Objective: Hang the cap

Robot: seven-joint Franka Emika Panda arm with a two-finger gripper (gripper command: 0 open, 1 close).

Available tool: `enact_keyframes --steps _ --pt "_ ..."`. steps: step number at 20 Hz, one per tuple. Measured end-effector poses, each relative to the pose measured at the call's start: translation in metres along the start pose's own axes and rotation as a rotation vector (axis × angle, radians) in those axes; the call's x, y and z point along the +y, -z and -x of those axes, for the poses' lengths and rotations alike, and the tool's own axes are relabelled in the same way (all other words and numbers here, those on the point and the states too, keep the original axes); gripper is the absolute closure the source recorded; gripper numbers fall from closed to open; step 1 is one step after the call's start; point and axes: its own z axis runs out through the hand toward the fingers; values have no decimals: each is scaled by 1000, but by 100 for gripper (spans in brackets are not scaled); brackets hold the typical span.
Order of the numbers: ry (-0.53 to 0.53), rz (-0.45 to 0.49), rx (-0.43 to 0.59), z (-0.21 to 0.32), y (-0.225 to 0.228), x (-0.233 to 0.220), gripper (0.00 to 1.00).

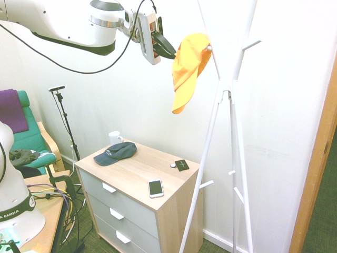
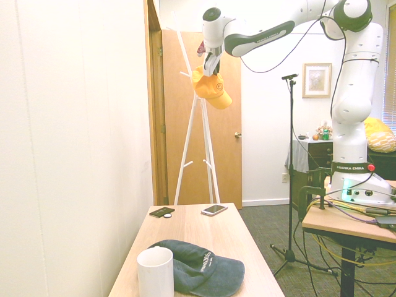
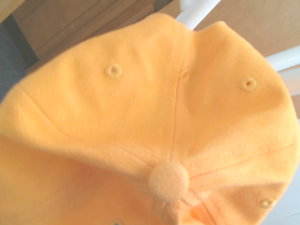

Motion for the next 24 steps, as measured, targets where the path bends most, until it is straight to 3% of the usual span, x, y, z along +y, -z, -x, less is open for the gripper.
enact_keyframes --steps 6,8,15,22,24 --pt "-4 -9 -3 0 2 -1 0" --pt "-18 -43 -46 2 5 -2 0" --pt "-57 -269 -426 6 53 -4 0" --pt "-41 -474 -810 25 60 -17 0" --pt "-22 -524 -878 30 64 -19 0"
